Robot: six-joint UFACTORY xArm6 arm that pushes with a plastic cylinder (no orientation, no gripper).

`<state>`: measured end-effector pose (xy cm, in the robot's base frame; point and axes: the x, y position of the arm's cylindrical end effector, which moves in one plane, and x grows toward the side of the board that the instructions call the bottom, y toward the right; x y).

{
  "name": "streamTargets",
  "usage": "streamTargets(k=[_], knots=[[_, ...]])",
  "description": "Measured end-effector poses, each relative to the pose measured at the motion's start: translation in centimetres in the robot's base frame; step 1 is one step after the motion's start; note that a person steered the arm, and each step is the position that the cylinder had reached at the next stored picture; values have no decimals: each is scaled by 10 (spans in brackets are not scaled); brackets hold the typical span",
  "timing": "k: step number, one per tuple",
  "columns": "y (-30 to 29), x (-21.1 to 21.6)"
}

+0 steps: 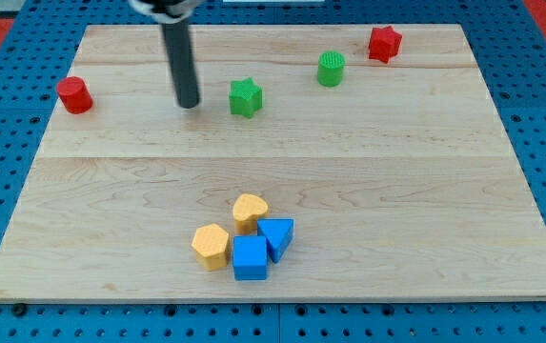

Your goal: Place the red circle above the yellow hexagon

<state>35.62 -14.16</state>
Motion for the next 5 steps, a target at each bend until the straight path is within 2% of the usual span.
streamTargets(k=[2, 3, 5], knots=[[-123, 23], [-162, 19], [-103, -1]])
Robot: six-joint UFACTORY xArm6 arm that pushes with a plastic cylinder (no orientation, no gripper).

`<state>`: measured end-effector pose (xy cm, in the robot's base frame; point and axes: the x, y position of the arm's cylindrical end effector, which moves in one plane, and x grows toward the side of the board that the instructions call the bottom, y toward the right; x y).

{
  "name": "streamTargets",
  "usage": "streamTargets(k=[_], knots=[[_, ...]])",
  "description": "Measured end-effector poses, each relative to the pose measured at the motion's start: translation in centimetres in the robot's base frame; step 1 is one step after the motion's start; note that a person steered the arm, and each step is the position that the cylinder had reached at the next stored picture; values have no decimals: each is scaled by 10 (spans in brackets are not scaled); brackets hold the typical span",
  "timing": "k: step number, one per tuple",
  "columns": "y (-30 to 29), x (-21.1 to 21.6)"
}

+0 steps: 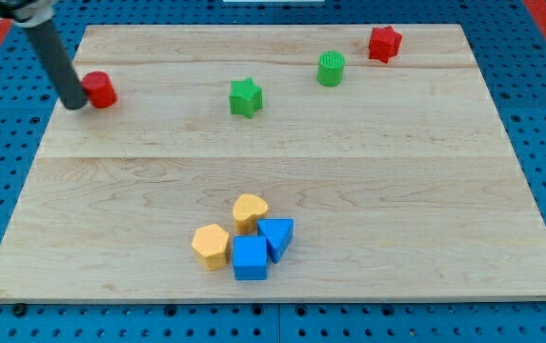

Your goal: Place the red circle above the yellow hexagon

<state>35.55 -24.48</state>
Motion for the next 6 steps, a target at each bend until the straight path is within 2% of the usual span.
streamTargets(k=[1, 2, 3, 4, 6], knots=[[31, -14], [28, -29], [-37, -30], [-31, -35], [27, -43]])
